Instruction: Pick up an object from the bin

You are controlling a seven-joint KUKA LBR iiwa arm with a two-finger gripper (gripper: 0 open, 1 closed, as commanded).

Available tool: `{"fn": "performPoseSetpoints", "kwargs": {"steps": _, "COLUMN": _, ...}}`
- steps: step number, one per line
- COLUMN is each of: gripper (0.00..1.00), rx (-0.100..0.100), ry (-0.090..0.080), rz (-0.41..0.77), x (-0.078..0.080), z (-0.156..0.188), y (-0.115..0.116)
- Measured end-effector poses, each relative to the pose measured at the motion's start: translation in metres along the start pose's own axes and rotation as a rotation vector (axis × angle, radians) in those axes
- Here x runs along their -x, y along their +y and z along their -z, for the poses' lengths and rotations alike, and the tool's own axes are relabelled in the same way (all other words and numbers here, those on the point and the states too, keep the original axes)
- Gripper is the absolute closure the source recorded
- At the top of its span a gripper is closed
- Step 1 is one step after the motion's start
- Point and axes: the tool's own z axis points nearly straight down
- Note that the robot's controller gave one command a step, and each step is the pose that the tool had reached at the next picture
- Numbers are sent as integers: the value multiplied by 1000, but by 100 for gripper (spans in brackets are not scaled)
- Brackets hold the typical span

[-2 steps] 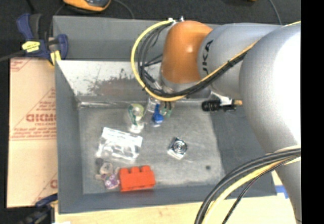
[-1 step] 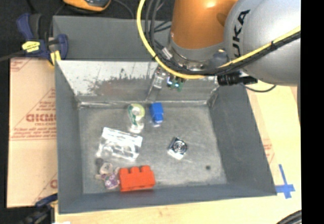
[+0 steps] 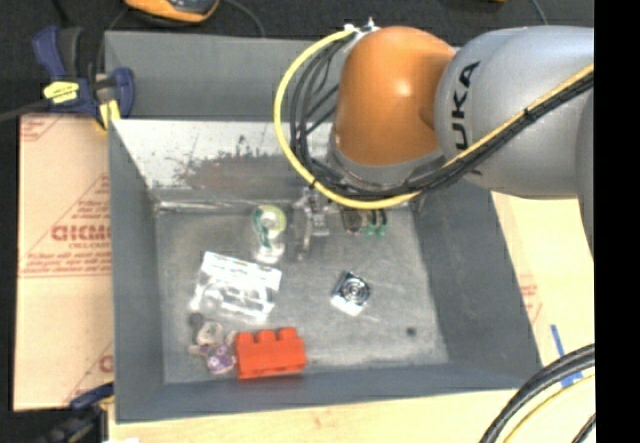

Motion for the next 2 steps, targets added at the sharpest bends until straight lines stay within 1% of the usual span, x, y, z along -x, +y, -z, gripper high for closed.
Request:
{"fn": "performPoseSetpoints", "kwargs": {"steps": 1, "gripper": 0, "rx": 1, "ry": -6, "rz": -1, "x": 2, "z": 3, "y": 1}}
{"fn": "performPoseSetpoints", "kwargs": {"steps": 2, "gripper": 0, "rx": 0, "ry": 1, "rz": 117, "x": -1, "z": -106, "y": -42}}
